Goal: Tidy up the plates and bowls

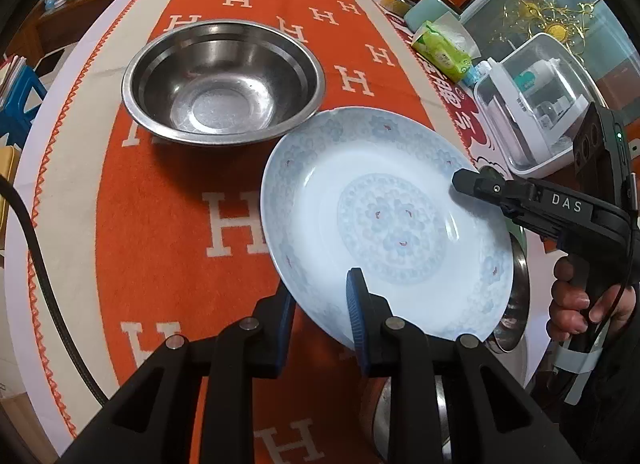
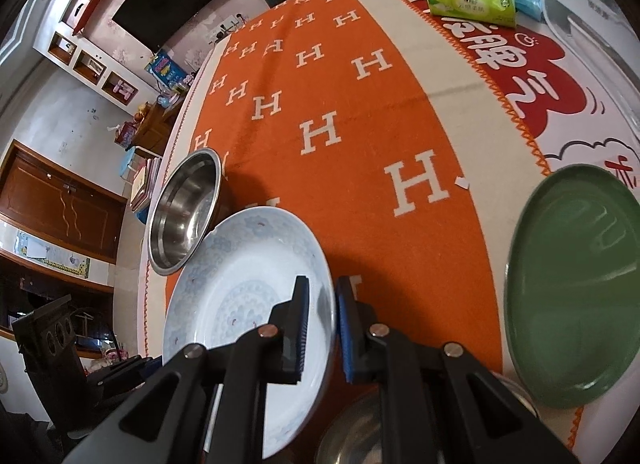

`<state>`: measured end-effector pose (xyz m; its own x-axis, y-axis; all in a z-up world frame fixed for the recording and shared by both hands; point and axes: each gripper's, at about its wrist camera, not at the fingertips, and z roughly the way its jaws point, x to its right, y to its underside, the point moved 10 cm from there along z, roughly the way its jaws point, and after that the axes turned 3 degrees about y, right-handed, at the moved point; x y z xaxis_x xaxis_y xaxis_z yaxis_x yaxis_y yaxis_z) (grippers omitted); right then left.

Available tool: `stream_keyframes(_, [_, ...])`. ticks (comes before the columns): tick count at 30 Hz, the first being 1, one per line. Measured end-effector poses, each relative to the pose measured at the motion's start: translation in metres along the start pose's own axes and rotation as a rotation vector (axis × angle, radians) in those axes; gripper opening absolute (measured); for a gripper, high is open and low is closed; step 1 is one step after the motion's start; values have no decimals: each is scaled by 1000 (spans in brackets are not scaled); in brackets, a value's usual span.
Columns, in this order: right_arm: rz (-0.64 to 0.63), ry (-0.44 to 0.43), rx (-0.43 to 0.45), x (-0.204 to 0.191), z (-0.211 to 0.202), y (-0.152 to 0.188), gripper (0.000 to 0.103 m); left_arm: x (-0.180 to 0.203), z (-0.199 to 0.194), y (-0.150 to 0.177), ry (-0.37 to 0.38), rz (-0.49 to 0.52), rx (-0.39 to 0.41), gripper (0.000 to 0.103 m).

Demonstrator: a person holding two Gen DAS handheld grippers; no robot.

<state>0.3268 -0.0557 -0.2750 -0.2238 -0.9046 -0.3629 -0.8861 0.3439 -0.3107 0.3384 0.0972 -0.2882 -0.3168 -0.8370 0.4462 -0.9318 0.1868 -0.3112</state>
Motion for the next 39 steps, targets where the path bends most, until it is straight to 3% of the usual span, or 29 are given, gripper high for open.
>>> stream_keyframes(15, [-2, 3, 61, -11, -39, 19, 14, 16, -44, 10, -2, 73, 85, 23])
stream_keyframes(30, [3, -9, 149, -22, -91, 59, 13, 41, -100, 31, 44, 143, 193, 23])
stream_keyframes(39, [37, -15, 204, -23, -118, 87, 13, 56, -119, 48, 61, 209, 213, 23])
